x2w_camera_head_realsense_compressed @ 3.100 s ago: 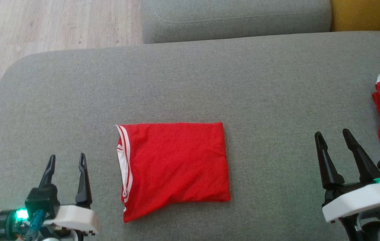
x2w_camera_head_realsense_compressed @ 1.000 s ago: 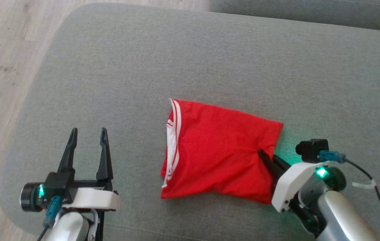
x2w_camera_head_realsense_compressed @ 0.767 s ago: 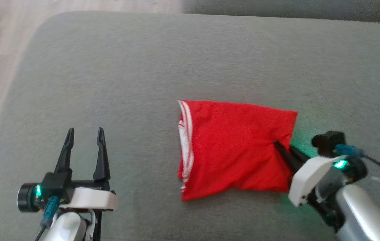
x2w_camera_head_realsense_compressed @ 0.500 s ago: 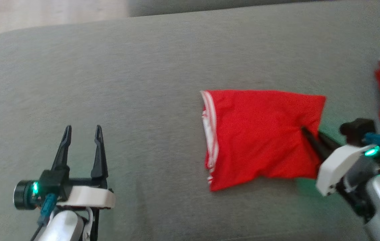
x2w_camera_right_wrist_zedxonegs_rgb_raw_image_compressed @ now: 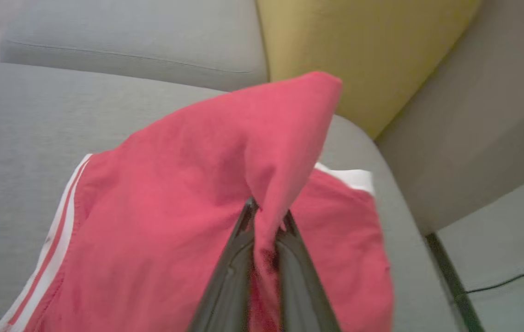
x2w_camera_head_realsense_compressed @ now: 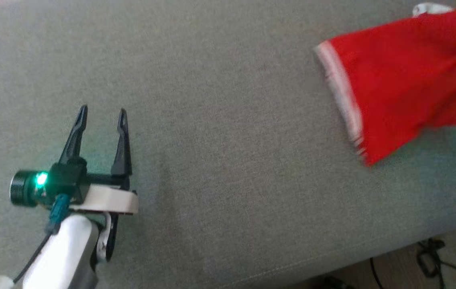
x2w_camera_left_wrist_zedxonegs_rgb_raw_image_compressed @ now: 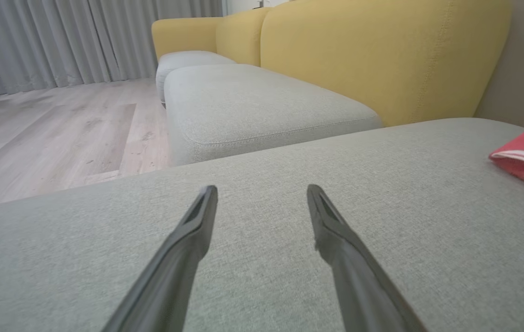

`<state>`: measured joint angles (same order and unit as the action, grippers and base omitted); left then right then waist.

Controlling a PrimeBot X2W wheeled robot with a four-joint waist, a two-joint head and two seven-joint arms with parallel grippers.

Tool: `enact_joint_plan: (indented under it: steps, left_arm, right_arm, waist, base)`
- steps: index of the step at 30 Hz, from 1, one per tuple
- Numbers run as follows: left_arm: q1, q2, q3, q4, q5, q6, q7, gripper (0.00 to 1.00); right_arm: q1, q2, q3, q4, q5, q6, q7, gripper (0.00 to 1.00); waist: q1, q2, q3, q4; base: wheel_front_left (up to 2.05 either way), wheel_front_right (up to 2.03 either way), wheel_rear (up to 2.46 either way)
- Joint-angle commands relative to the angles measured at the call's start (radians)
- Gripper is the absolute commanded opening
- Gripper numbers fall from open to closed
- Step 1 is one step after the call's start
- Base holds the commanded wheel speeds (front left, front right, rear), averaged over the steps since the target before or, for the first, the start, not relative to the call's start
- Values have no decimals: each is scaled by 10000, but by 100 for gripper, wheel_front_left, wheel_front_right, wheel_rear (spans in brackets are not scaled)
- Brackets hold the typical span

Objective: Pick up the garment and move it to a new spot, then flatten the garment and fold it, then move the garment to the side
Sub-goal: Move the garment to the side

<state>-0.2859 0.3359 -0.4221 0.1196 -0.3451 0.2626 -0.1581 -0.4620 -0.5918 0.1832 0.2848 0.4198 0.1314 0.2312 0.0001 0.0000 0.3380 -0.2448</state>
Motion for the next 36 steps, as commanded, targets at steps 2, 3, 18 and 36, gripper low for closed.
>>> enact_joint_plan:
  steps: [2,3,18,36]
  left_arm:
    - [-632,228,207,-349,216,-87,12,100]
    - [-770,198,145,-342,257,-128,8,100]
    - [-2007,-337,-498,116,497,-529,-340,100]
    - [-1121,-191,-411,668,115,-368,-595,100]
  right_arm:
    - [-445,-846,-513,80,-48,-7,-110,0]
    - [-555,-1048,-777,235,-109,-7,-108,0]
    - [-1224,-1346,-4727,3477,-1896,-7,-715,100]
    - [928,2215,-4939,-40,-2640,-7,-2196,100]
  waist:
    - [-1,0,538,67]
    - [-1,0,634,150]
    - [-1,0,1257,939]
    - [-1,0,-120,1256]
  base:
    - [0,0,0]
    - [0,0,0]
    - [0,0,0]
    - [0,0,0]
